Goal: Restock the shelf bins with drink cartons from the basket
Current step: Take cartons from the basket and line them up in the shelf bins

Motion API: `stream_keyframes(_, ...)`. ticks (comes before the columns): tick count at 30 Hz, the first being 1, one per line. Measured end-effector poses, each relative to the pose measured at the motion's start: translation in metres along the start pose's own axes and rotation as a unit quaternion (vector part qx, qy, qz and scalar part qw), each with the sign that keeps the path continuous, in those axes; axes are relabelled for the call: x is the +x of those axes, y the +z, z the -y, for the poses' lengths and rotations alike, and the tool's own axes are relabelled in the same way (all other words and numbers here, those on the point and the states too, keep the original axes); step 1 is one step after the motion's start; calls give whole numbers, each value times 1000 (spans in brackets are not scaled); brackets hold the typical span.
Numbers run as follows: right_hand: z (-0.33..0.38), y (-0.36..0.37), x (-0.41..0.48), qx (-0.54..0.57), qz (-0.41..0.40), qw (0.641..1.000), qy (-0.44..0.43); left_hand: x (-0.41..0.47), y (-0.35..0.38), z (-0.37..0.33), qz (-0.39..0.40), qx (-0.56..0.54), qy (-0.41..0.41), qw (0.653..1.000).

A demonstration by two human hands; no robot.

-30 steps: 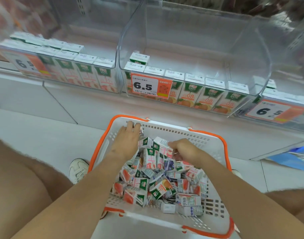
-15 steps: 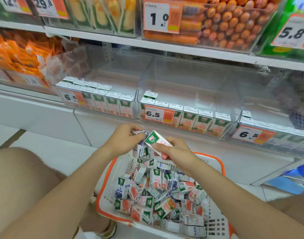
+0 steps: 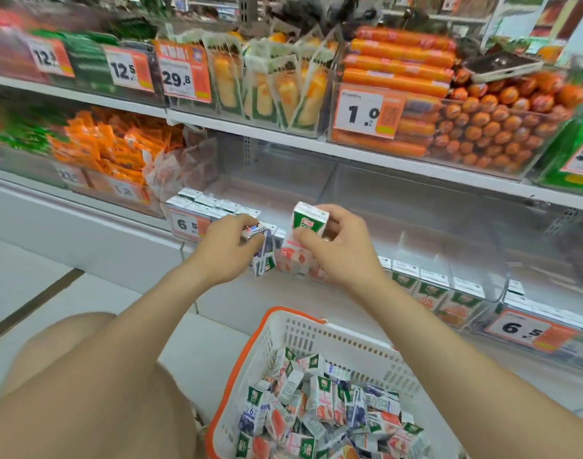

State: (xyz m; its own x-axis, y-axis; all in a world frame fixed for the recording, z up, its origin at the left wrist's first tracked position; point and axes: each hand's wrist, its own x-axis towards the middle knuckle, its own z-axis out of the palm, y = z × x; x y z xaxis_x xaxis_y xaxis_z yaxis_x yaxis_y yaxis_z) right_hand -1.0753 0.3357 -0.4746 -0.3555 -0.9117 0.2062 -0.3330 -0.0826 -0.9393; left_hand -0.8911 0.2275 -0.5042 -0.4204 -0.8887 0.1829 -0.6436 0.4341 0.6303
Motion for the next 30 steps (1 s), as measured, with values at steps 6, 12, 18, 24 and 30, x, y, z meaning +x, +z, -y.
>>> stream_keyframes(6, 11, 37, 74, -205, -14, 972, -112, 10, 8, 14, -23, -25, -61, 998)
stream_keyframes(12, -18, 73, 133, -494, 116, 857, -92, 16, 11, 13, 15, -46, -82, 995)
stream_keyframes(18, -24, 88, 151, -542, 242, 804, -18, 21, 6, 17, 32, -59, -88, 994)
stream_keyframes(24, -15, 67, 129, -497, 189, 839, -114, 19, 4, 6, 2, -150, -123, 981)
stream_keyframes(30, -16, -6, 47, -287, 6, 939, -191, 5, 8, -39, 0, -350, -130, 928)
